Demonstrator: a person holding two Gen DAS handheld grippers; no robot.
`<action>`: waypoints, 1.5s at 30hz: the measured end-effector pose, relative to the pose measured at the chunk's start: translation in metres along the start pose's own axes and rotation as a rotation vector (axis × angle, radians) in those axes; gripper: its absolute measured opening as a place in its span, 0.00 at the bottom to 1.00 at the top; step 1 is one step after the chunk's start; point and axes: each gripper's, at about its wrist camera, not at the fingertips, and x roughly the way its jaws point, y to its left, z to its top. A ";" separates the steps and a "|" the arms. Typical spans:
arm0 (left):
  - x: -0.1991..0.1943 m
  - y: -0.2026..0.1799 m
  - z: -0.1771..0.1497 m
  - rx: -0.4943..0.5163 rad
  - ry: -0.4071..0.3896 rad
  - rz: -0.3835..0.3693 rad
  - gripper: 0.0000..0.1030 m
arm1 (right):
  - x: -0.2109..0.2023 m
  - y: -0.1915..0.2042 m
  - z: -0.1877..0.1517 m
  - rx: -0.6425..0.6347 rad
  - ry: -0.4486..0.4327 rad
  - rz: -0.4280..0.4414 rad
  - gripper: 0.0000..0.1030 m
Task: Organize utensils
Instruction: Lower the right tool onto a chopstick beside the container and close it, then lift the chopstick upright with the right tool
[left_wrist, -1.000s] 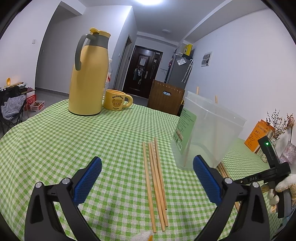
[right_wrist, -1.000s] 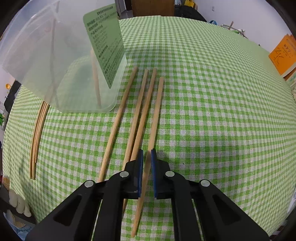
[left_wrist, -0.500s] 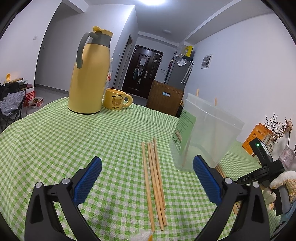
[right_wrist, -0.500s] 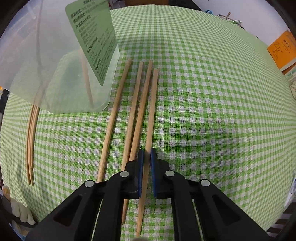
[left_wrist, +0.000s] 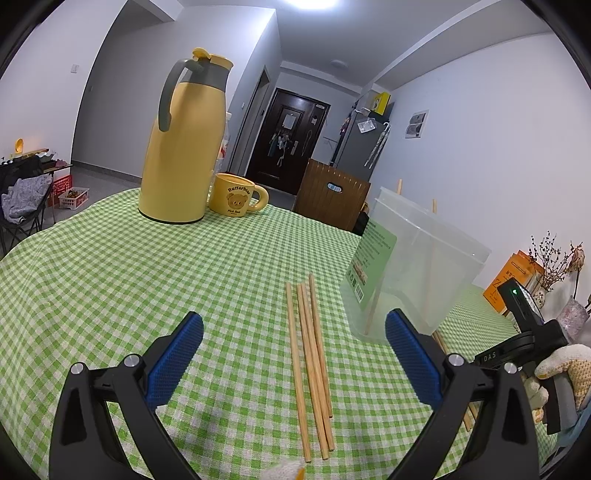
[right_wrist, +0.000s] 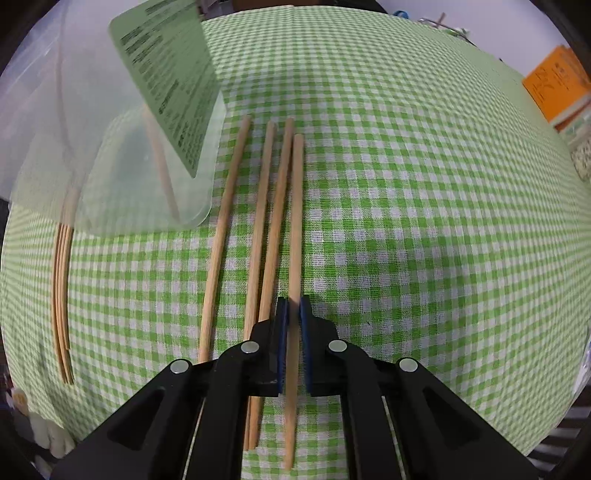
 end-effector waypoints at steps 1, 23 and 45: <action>0.001 0.000 0.000 -0.001 0.003 0.001 0.93 | 0.000 -0.003 0.001 0.006 -0.003 0.004 0.07; 0.008 0.005 0.000 -0.013 0.023 0.006 0.93 | -0.109 -0.057 -0.064 -0.030 -0.674 0.164 0.07; 0.010 -0.012 -0.005 0.079 0.017 0.029 0.93 | -0.124 -0.074 -0.120 -0.044 -1.118 0.235 0.07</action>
